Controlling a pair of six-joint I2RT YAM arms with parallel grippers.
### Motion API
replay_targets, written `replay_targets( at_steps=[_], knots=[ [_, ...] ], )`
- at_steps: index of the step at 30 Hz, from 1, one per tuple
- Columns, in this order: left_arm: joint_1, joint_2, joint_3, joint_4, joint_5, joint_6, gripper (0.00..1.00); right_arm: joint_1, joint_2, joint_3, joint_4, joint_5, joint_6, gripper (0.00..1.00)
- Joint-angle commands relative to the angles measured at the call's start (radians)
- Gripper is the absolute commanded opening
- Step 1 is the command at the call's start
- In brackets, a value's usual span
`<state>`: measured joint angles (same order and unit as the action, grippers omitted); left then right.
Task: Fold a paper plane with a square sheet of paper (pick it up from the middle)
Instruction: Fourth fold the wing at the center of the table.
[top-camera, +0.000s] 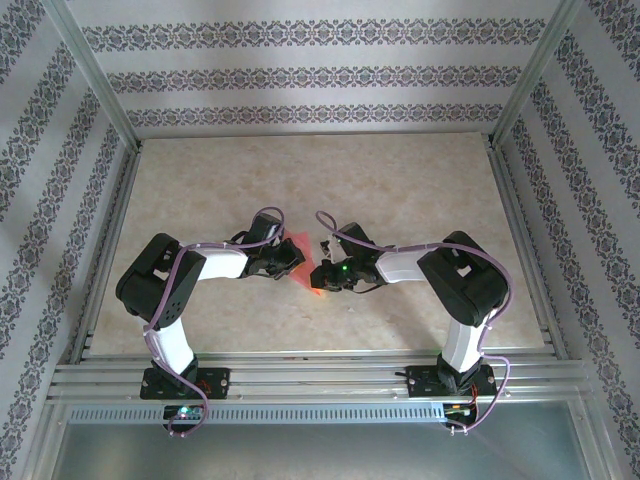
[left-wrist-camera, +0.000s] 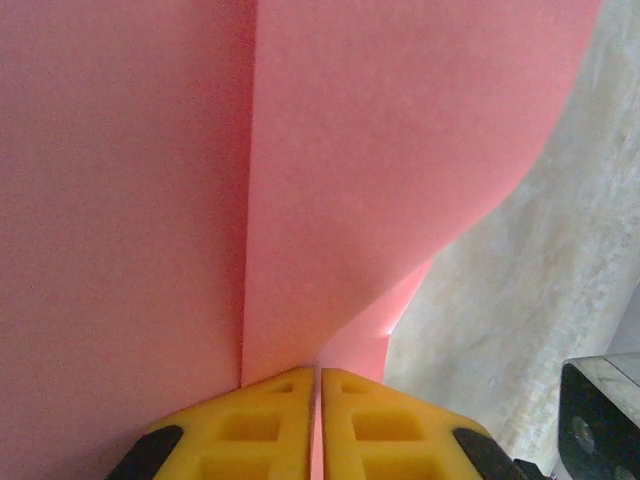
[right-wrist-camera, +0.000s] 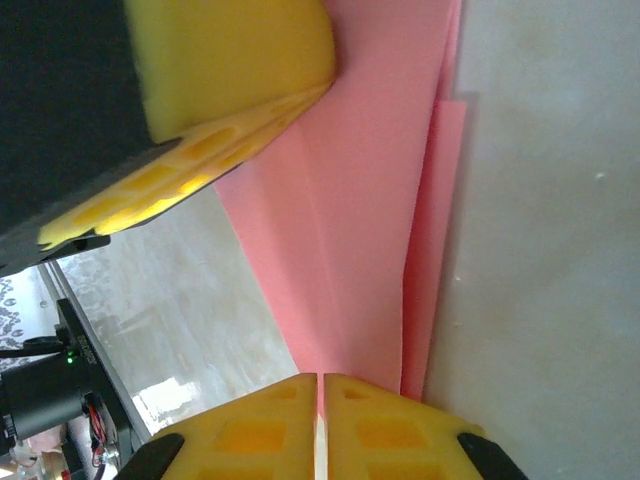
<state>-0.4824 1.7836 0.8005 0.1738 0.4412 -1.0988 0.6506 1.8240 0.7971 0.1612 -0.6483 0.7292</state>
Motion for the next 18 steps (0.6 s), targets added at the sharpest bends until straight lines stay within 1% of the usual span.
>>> replay_targets(
  at_steps=[1,6,13,18],
  knots=[
    [0.011,0.006,-0.024,-0.066,-0.012,0.017,0.12,0.007,0.034,-0.001,-0.023,-0.017,-0.008,0.12],
    [0.010,0.038,-0.014,-0.092,-0.013,0.018,0.12,0.008,0.044,-0.001,-0.032,-0.017,-0.006,0.12],
    [0.011,0.031,-0.017,-0.120,-0.029,0.023,0.11,-0.003,-0.061,-0.032,-0.038,-0.052,0.007,0.13],
    [0.013,0.033,-0.015,-0.117,-0.027,0.025,0.11,-0.002,-0.063,-0.053,-0.054,-0.047,0.001,0.13]
  ],
)
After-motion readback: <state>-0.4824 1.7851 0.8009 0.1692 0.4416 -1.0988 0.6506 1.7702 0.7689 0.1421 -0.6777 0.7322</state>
